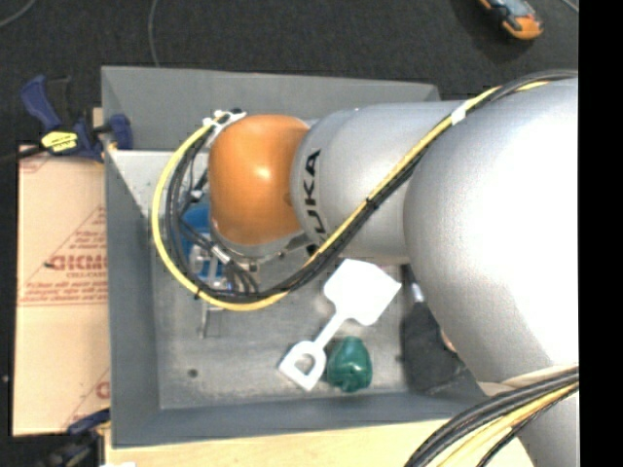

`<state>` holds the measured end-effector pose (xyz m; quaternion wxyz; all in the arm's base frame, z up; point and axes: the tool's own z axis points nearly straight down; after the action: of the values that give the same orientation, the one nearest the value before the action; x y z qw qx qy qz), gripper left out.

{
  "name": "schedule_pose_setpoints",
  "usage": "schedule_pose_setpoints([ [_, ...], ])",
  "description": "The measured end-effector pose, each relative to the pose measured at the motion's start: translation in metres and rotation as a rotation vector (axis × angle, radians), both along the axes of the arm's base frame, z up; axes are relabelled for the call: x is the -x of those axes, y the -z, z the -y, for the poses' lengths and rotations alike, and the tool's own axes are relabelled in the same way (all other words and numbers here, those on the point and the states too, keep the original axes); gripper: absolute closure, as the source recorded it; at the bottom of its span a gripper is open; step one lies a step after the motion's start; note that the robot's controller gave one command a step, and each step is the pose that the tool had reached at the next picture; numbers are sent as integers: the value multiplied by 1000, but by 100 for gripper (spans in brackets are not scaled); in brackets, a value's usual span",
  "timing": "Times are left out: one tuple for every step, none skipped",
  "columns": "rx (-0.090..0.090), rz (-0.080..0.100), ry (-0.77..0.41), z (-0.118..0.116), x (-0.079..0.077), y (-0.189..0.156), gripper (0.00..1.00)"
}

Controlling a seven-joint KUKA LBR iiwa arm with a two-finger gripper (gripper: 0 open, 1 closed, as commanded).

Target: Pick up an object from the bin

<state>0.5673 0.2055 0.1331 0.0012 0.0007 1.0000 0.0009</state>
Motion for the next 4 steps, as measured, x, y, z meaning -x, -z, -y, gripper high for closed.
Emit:
schedule_pose_setpoints([
  [0,0,1,0,0,0,0],
  [-2,3,381,13,-53,63,0],
  [-2,9,107,20,-72,62,0],
  [-5,6,373,13,-55,61,0],
])
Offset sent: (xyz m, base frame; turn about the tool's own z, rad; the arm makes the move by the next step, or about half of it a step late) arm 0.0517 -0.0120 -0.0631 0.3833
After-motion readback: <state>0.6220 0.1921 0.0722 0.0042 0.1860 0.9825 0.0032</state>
